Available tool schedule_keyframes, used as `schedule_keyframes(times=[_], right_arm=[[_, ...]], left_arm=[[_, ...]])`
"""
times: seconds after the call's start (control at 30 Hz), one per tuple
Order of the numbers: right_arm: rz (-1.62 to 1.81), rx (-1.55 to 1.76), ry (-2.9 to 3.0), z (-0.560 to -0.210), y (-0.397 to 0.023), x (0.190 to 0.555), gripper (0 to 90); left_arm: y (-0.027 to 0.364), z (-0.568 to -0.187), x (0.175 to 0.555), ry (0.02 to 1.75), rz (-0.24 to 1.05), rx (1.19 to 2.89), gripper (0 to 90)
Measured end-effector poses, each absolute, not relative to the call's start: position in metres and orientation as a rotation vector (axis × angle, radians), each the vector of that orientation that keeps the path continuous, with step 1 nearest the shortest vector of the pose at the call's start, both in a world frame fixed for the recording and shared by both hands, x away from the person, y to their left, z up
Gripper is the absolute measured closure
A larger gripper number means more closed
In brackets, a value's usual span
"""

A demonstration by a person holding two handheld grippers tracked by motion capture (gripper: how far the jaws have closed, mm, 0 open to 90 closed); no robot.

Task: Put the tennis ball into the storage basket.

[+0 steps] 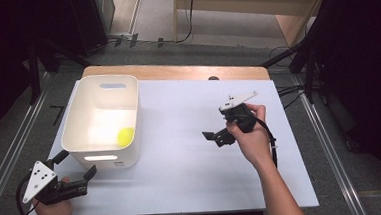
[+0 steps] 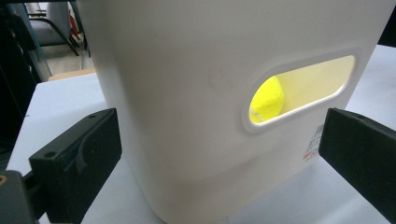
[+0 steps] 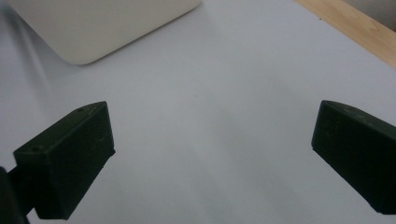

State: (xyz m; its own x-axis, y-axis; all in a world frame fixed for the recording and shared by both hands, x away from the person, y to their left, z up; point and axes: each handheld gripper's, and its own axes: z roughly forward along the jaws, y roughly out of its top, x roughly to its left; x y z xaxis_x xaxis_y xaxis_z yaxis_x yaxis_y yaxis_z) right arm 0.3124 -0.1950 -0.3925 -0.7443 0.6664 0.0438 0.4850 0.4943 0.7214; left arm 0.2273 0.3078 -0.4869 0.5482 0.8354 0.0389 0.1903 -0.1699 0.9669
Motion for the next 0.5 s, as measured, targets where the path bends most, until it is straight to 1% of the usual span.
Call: schedule_keyframes(times=[0.5], right_arm=[[1.172, 1.062, 2.393, -0.413, -0.232, 0.292, 0.0]], left_arm=[[0.307, -0.487, 0.227, 0.871, 0.730, 1.678, 0.0]])
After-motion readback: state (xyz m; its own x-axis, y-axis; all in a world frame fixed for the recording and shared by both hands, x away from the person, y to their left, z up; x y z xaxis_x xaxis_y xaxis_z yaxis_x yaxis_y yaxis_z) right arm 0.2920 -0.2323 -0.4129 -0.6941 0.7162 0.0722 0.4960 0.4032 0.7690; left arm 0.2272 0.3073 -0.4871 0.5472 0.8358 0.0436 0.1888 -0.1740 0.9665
